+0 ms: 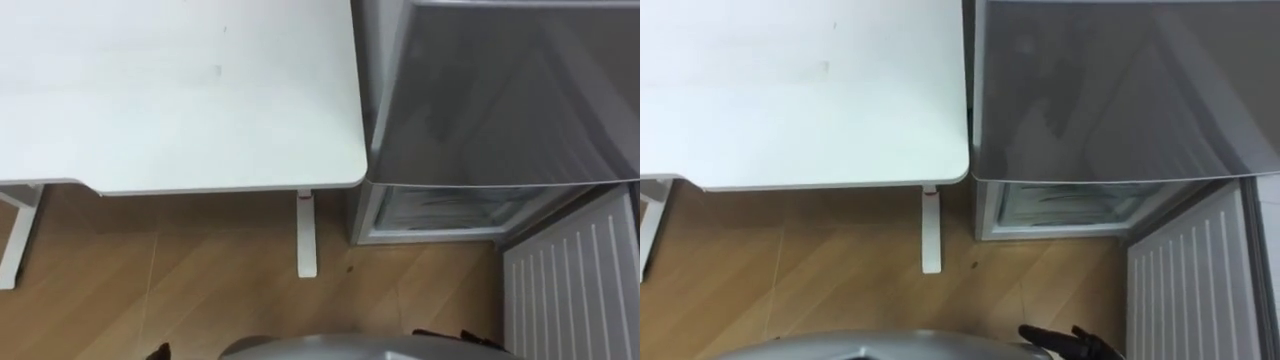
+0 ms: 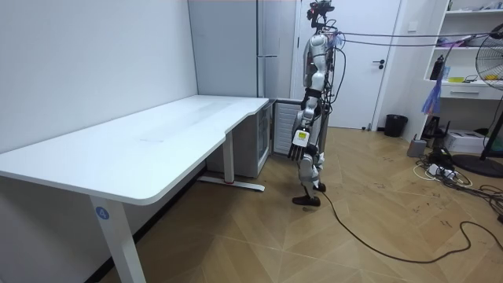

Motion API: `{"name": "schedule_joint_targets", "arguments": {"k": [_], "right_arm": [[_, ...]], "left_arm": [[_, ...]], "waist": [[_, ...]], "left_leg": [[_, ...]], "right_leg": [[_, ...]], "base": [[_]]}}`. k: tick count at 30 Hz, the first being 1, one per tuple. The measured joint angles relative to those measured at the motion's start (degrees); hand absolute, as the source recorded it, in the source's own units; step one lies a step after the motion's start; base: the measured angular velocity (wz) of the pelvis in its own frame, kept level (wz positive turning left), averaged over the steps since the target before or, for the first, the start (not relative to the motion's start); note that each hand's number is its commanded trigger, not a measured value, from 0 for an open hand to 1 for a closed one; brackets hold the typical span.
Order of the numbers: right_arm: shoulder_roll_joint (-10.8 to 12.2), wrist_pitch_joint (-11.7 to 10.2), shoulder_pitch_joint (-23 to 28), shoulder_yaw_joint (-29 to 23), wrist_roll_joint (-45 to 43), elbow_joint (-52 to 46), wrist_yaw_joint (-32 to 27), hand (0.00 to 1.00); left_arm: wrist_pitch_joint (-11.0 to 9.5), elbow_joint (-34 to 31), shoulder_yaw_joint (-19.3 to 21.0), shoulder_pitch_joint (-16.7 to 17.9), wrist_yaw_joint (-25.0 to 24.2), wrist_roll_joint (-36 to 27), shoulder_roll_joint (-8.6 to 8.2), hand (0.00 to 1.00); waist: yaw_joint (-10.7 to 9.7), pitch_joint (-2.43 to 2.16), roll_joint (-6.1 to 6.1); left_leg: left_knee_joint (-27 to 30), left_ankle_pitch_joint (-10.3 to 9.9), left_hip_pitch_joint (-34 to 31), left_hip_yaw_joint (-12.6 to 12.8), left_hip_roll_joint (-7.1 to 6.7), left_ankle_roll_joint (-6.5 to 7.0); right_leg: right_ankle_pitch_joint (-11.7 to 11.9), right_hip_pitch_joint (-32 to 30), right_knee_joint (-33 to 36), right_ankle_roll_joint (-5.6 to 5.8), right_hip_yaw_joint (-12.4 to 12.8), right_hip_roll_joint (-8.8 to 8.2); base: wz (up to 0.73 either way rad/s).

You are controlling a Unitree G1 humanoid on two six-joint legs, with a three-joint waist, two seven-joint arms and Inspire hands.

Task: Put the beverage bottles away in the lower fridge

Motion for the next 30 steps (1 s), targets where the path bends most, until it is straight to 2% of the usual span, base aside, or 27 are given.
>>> {"name": "schedule_joint_targets", "arguments": {"k": [6, 11, 14, 17, 19, 21, 23, 24, 26, 28, 29, 30], "right_arm": [[0.00, 0.96, -0.98, -0.10, -2.23, -0.58, -1.96, 0.00], [-0.15, 1.62, -1.78, -0.07, -10.76, -4.99, -4.39, 0.00], [-0.36, 1.99, -1.58, -1.20, -17.56, -10.75, -6.58, 0.00], [-0.61, 1.97, -0.70, -2.72, -24.03, -23.09, -9.15, 0.00], [-1.31, 0.98, -0.56, -2.88, -26.52, -32.71, -10.95, 0.00], [-2.56, 0.14, -0.68, -3.41, -27.94, -36.89, -12.96, 0.00], [-2.91, 0.60, 0.57, -5.72, -30.07, -44.22, -14.87, 0.00], [-2.95, 1.85, 1.45, -7.53, -31.25, -47.15, -16.41, 0.00], [-2.59, 1.99, 4.54, -9.94, -33.71, -53.66, -19.05, 0.00], [-2.77, 1.48, 5.62, -12.62, -35.25, -63.87, -23.29, 0.00], [-2.89, 0.89, 5.62, -13.49, -35.25, -65.70, -24.65, 0.00], [-3.25, -0.82, 5.48, -15.31, -35.26, -68.00, -27.34, 0.00]], "left_arm": [[0.38, -0.01, -0.13, -1.12, -0.35, 1.17, 0.05, 0.00], [1.06, -0.03, -0.16, -2.13, -0.40, 1.74, 0.06, 0.00], [1.04, -0.01, -0.14, -2.50, -0.38, 2.60, 0.07, 0.00], [1.01, -0.07, -0.14, -2.57, -0.40, 5.53, 0.07, 0.00], [0.98, -0.11, -0.24, -2.78, -0.40, 5.54, 0.29, 0.00], [0.96, -0.50, -0.23, -2.73, -0.22, 5.49, 0.52, 0.00], [0.85, -1.35, -0.08, -2.18, 0.06, 5.67, 0.51, 0.00], [0.85, -1.99, 0.01, -1.75, 0.29, 5.68, 0.57, 0.00], [0.30, -2.93, 0.90, -0.82, 0.31, 5.69, 0.56, 0.00], [0.10, -2.88, 2.41, 0.60, 0.82, 5.68, 0.60, 0.00], [0.09, -2.90, 2.48, 0.63, 1.08, 5.68, 0.65, 0.00], [0.09, -3.12, 2.61, 0.62, 1.34, 5.69, 0.77, 0.00]], "waist": [[-0.24, 0.04, 0.04], [-0.24, 0.08, 0.07], [-0.80, -0.08, -0.24], [-1.79, 0.14, -0.19], [-2.24, 0.12, -0.43], [-2.34, -0.03, -0.75], [-2.51, -0.10, -1.04], [-2.69, -0.20, -0.94], [-3.10, -0.19, -1.33], [-4.61, -0.13, -1.55], [-4.82, -0.16, -1.63], [-4.89, -0.30, -1.95]], "left_leg": [[0.20, 0.02, 0.07, 0.05, 0.07, 0.06], [-0.05, 0.04, 0.07, 0.21, 0.21, 0.10], [-0.11, 0.14, 0.21, 0.23, 0.18, 0.18], [-0.66, 0.47, 0.81, 0.60, 0.07, 0.27], [-1.00, 0.52, 0.96, 1.24, 0.15, 0.25], [-1.05, 0.52, 1.00, 1.28, 0.09, 0.25], [-1.39, 0.54, 1.06, 1.75, 0.04, 0.28], [-1.44, 0.56, 1.06, 1.84, 0.01, 0.30], [-1.96, 0.62, 1.07, 1.87, -0.04, 0.32], [-2.39, 0.68, 1.08, 2.53, -0.02, 0.31], [-2.41, 0.68, 1.08, 2.74, -0.01, 0.31], [-2.42, 0.68, 1.20, 3.08, 0.02, 0.31]], "right_leg": [[0.43, 0.14, -0.03, 0.04, 0.24, 0.07], [0.60, -0.05, 0.07, -0.08, 1.25, 0.32], [0.63, -0.11, 0.11, -0.14, 1.97, 0.39], [0.64, -0.17, 0.13, -0.13, 2.87, 0.34], [0.66, -0.39, 0.18, -0.16, 3.54, 0.46], [0.69, -0.37, 0.17, -0.11, 3.64, 0.41], [0.69, -0.67, 0.16, -0.11, 4.76, 0.42], [0.70, -0.79, 0.12, -0.10, 4.94, 0.42], [0.69, -1.10, 0.10, -0.10, 5.03, 0.39], [0.70, -1.71, 0.11, -0.09, 5.79, 0.42], [0.70, -1.79, 0.13, -0.08, 5.95, 0.42], [0.72, -1.82, 0.10, -0.04, 6.52, 0.47]], "base": [[-0.01], [-0.05], [-0.03], [-0.10], [-0.14], [0.00], [-0.04], [-0.06], [-0.09], [-0.22], [-0.19], [-0.14]]}}
